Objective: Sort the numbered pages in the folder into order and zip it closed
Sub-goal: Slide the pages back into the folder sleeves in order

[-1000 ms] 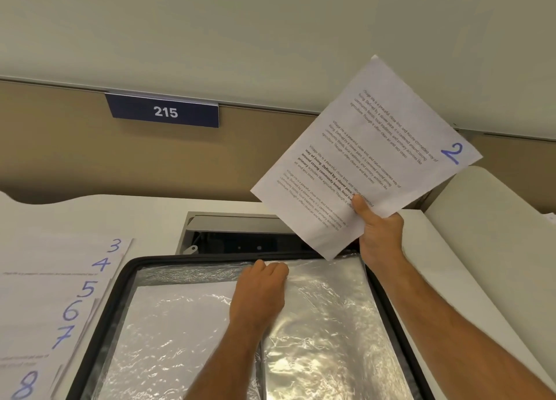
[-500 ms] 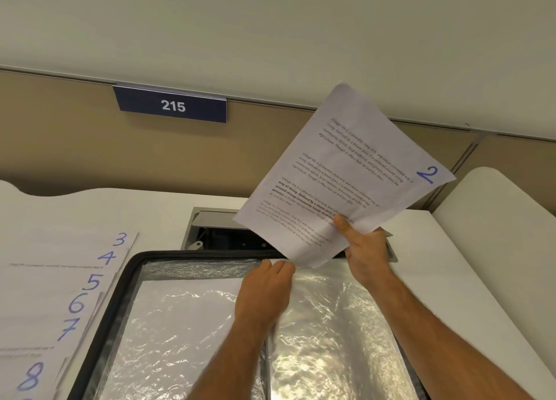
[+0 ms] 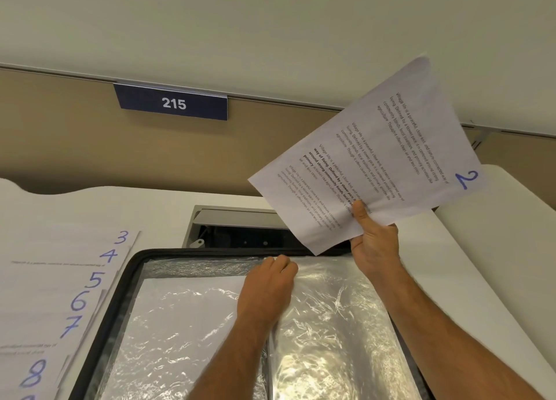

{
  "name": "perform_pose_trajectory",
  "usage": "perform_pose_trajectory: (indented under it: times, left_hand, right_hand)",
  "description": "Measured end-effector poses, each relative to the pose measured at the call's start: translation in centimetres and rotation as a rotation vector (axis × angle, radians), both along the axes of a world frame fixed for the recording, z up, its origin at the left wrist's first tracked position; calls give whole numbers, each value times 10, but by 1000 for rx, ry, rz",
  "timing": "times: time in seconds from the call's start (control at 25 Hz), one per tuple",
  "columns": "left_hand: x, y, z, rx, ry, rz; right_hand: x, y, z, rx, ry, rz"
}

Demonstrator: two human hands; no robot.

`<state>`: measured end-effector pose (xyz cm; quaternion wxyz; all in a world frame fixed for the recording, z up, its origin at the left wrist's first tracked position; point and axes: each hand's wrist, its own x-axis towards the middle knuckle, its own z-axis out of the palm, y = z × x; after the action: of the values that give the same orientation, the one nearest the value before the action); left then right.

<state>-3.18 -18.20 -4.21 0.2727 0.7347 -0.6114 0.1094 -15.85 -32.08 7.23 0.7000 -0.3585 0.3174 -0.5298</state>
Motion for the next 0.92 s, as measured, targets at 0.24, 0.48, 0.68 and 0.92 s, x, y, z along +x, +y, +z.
perform_pose_trajectory:
  times: [0.24, 0.48, 0.68, 0.92]
  left_hand:
    - [0, -1, -2, 12, 21, 30]
    - [1, -3, 5, 33, 157, 22]
    - [2, -3, 22, 106, 278, 34]
    - [3, -7, 29, 178, 271, 8]
  right_hand:
    - [-1, 8, -12, -27, 30, 39]
    - [-5, -2, -13, -54, 27, 17]
    - [-3, -4, -7, -91, 28, 27]
    - [2, -2, -4, -151, 108, 101]
